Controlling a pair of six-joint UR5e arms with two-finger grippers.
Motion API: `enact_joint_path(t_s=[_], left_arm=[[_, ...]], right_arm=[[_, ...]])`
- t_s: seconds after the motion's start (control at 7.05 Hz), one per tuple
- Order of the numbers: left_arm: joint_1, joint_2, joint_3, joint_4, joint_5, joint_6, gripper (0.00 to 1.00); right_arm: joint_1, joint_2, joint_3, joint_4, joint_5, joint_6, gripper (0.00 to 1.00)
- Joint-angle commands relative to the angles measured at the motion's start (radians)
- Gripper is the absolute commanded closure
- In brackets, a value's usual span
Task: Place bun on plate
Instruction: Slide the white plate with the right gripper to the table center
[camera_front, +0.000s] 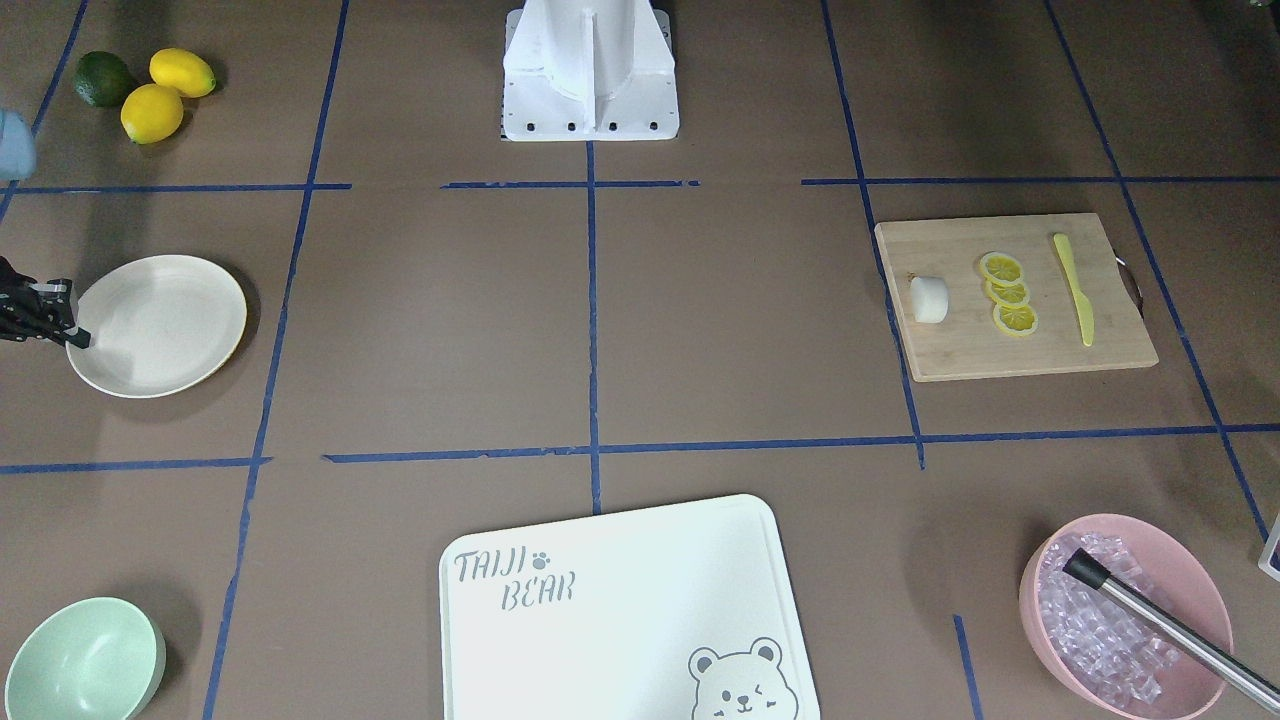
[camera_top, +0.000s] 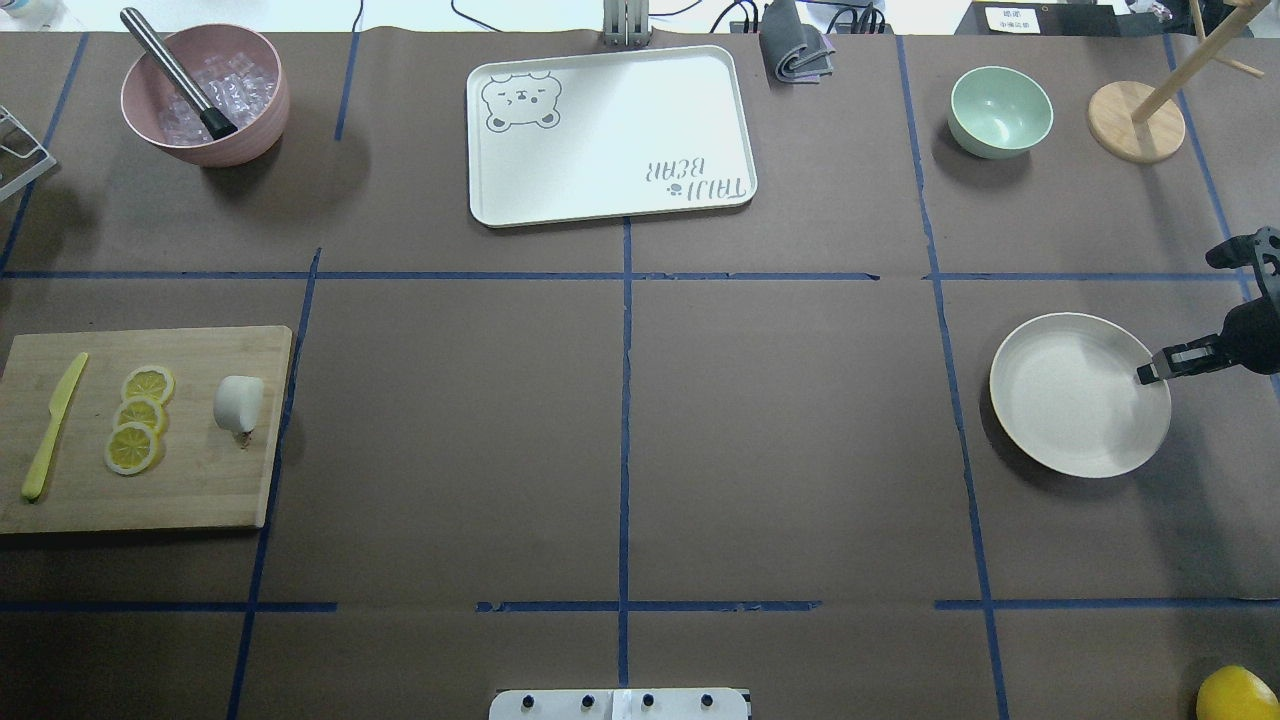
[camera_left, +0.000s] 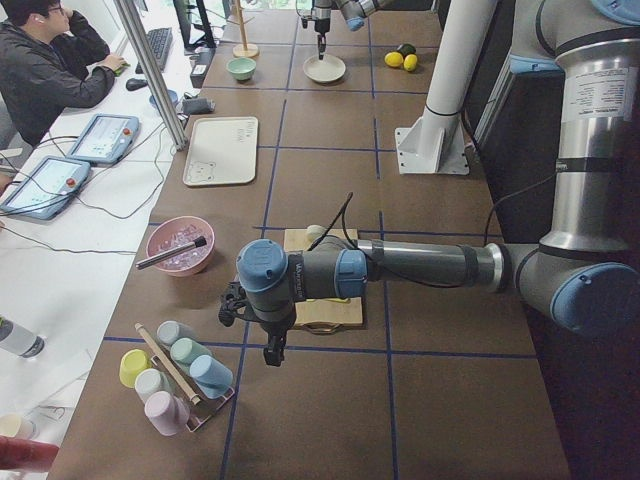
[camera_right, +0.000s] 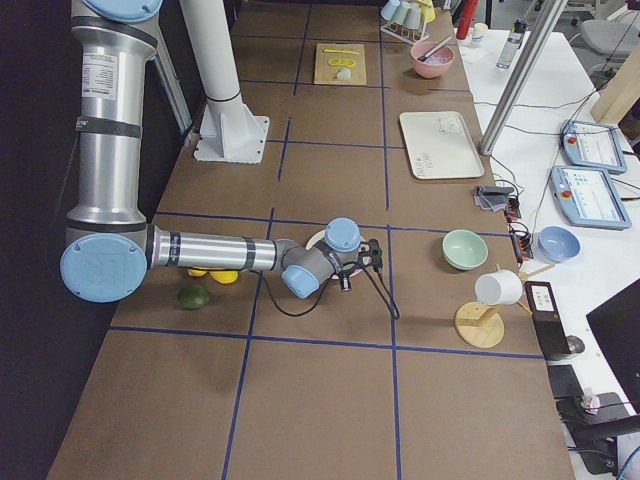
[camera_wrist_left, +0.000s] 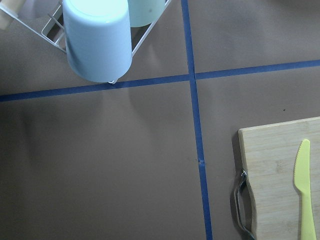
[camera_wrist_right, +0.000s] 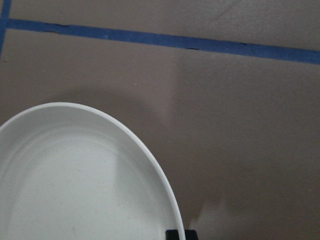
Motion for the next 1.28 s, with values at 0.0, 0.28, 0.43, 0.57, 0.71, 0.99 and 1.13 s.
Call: enact_joint_path(t_s=[0.0,0.28,0.43,0.57,0.71,0.99,1.13], left_arm=[[0.000,0.000,0.000,0.000,0.000,0.000,0.00],[0.002,0.000,0.002,-0.001,0.000,0.000,0.00],[0.002,0.000,0.003,-0.001,0.000,0.000,0.00],[0.003,0.000,0.003,-0.001,0.000,0.000,0.00],[0.003,-0.002,0.006,-0.001,0.002,0.000,0.00],[0.003,-0.002,0.008,-0.002,0.000,0.000,0.00],[0.003,0.000,0.008,-0.003,0.000,0.000,0.00]], right_arm=[[-0.002,0.052,0.086,-0.004,0.024,0.177,1.00],[-0.112,0.266,0.082,-0.004,-0.025,0.377,0.99],[-0.186,0.375,0.079,-0.011,-0.092,0.391,0.98],[-0.276,0.446,0.079,-0.011,-0.190,0.499,0.98],[-0.368,0.516,0.063,-0.027,-0.285,0.567,0.98],[-0.493,0.616,0.056,-0.252,-0.414,0.585,0.98],[-0.533,0.618,0.053,-0.257,-0.474,0.624,0.98]])
